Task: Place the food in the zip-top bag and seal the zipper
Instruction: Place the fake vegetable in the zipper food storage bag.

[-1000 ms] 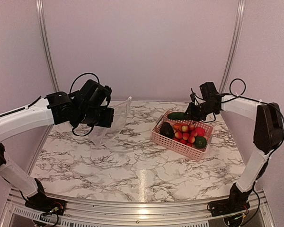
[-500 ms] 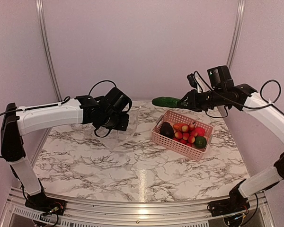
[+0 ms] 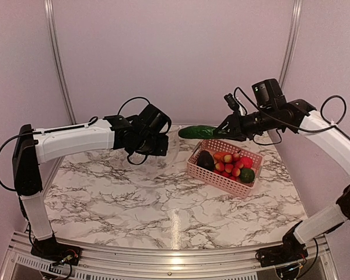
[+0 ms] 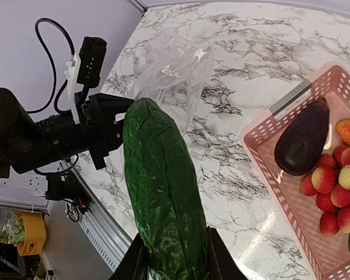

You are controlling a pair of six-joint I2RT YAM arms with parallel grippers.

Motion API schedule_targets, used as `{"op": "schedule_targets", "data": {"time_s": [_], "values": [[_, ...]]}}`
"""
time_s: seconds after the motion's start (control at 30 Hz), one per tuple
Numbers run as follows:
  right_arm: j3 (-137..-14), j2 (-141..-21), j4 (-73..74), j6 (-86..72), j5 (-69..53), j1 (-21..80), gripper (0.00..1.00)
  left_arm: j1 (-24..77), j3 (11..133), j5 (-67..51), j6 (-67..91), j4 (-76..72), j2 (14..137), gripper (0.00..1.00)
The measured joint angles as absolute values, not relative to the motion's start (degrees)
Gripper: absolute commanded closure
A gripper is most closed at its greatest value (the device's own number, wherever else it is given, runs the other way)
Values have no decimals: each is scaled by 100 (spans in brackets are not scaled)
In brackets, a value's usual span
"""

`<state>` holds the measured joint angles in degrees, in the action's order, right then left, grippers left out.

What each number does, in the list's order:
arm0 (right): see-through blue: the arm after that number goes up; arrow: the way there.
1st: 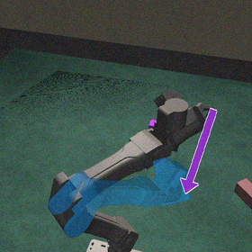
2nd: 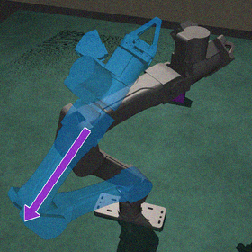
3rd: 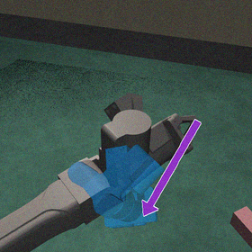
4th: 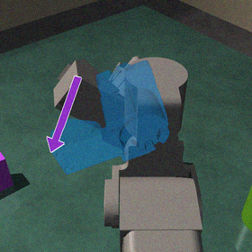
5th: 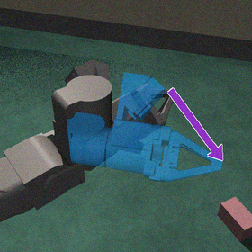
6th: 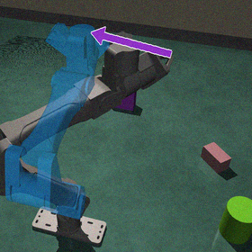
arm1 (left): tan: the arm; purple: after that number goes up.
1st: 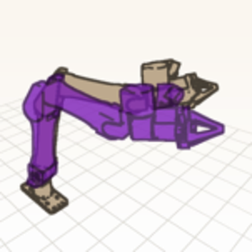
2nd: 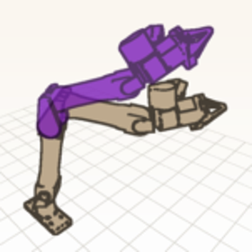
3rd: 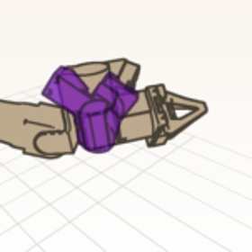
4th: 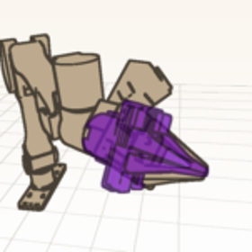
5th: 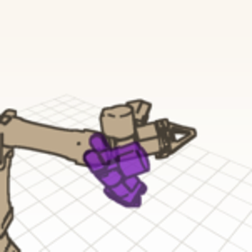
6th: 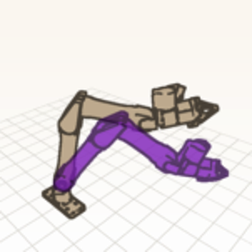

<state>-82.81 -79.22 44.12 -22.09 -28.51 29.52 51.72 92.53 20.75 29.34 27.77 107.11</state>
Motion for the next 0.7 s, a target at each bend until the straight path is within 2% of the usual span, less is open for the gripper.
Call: {"op": "schedule_targets", "data": {"time_s": [0.4, 0.7], "values": [[-8475, -9137, 4311, -2508, -2753, 3284, 95, 5172, 9251, 1933, 3002, 2596, 10654, 100], [-9445, -10112, 3723, -3098, -2679, 3334, 94, 5172, 9251, 1684, 3203, 2432, 10453, 100]]}}
